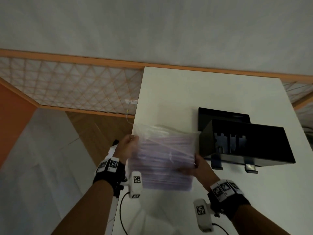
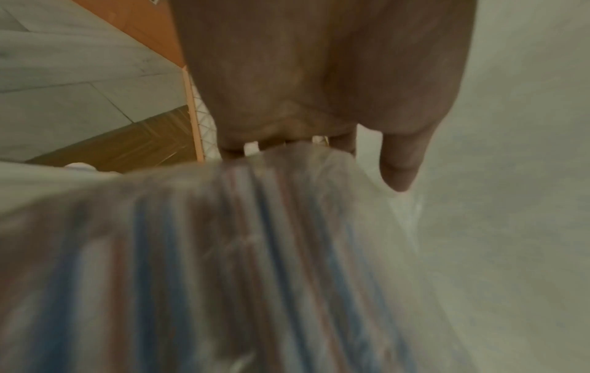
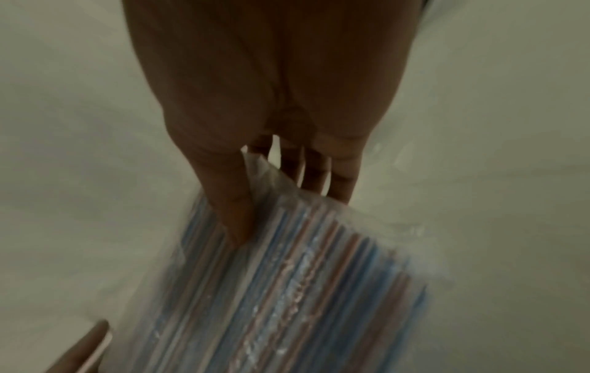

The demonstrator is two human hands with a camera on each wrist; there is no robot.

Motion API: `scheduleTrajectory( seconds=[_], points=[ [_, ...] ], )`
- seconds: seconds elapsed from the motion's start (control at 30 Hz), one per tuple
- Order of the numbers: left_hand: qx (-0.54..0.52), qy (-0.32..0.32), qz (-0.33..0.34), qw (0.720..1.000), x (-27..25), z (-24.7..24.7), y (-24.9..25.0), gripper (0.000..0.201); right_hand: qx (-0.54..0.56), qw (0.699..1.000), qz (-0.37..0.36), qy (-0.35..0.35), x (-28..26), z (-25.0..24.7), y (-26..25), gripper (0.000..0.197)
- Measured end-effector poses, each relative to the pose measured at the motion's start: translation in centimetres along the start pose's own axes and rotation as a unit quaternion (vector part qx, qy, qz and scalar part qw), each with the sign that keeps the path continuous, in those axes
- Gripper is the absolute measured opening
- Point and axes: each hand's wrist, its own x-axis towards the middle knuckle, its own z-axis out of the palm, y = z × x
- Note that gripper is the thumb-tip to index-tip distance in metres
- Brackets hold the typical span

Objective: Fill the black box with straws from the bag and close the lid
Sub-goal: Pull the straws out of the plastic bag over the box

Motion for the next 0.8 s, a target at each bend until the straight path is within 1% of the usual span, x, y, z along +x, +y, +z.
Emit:
scheduleTrajectory(
  seconds=[0.07, 0.1, 0.17, 0.2, 0.23, 0.3, 0.4, 0.43, 0.47, 0.5, 0.53, 0.57, 0.6, 0.67, 0.73, 0.77, 0.8],
  points=[
    [-0.023, -0.026, 0.044, 0.998, -1.6, -0.7, -0.1, 0.022, -0.021, 0.999, -0.029, -0.035, -1.4, -1.1, 0.4, 0.064],
    [-0.026, -0.029, 0.062, 0.997, -2.3, -0.9, -0.1, 0.023, -0.024, 0.998, -0.042, -0.046, -2.0, -1.6, 0.6, 0.064],
    [-0.032, -0.032, 0.082, 0.996, -3.6, -1.2, 0.0, 0.021, -0.037, 0.995, -0.068, -0.060, -3.4, -2.5, 0.7, 0.062],
    [-0.020, -0.037, 0.102, 0.994, -4.4, -1.1, 0.4, 0.017, -0.048, 0.994, -0.077, -0.062, -4.0, -2.8, 0.9, 0.061],
    [0.000, -0.037, 0.122, 0.992, -5.1, -0.9, 0.6, 0.015, -0.054, 0.993, -0.081, -0.064, -4.8, -3.2, 1.0, 0.060],
    [0.029, -0.030, 0.155, 0.987, -6.6, -0.4, 0.7, 0.016, -0.079, 0.991, -0.083, -0.071, -6.3, -3.8, 1.0, 0.058],
    [0.025, -0.031, 0.180, 0.983, -8.7, 0.5, 0.9, 0.018, -0.186, 0.976, -0.070, -0.091, -8.5, -5.2, 1.1, 0.054],
    [0.016, -0.035, 0.188, 0.982, -9.3, 0.9, 1.0, 0.018, -0.237, 0.966, -0.064, -0.076, -9.2, -5.7, 0.9, 0.053],
    [0.011, -0.038, 0.197, 0.980, -10.0, 1.5, 1.2, 0.018, -0.294, 0.952, -0.076, -0.035, -9.9, -6.3, 0.6, 0.055],
    [0.007, -0.046, 0.208, 0.977, -10.6, 2.0, 1.3, 0.018, -0.346, 0.932, -0.108, 0.021, -10.5, -6.8, 0.1, 0.057],
    [0.011, -0.056, 0.218, 0.974, -11.1, 2.5, 1.5, 0.019, -0.377, 0.910, -0.155, 0.073, -11.0, -7.1, -0.7, 0.057],
    [0.017, -0.073, 0.228, 0.971, -11.7, 2.9, 1.8, 0.020, -0.380, 0.896, -0.204, 0.102, -11.3, -7.0, -1.9, 0.053],
    [0.024, -0.093, 0.235, 0.967, -12.2, 3.3, 2.0, 0.021, -0.370, 0.888, -0.253, 0.099, -11.6, -6.4, -3.3, 0.048],
    [0.040, -0.134, 0.252, 0.958, -13.1, 4.1, 2.6, 0.024, -0.366, 0.866, -0.339, 0.034, -11.3, -4.0, -6.4, 0.045],
    [0.052, -0.159, 0.266, 0.949, -13.8, 4.8, 3.1, 0.024, -0.397, 0.824, -0.402, -0.040, -10.3, -1.1, -8.7, 0.053],
    [0.051, -0.159, 0.274, 0.947, -14.1, 5.0, 3.4, 0.021, -0.408, 0.812, -0.412, -0.066, -9.6, 0.2, -9.2, 0.051],
    [0.046, -0.152, 0.280, 0.947, -14.2, 5.1, 3.5, 0.018, -0.402, 0.818, -0.403, -0.079, -9.3, 1.2, -9.8, 0.044]
  ],
)
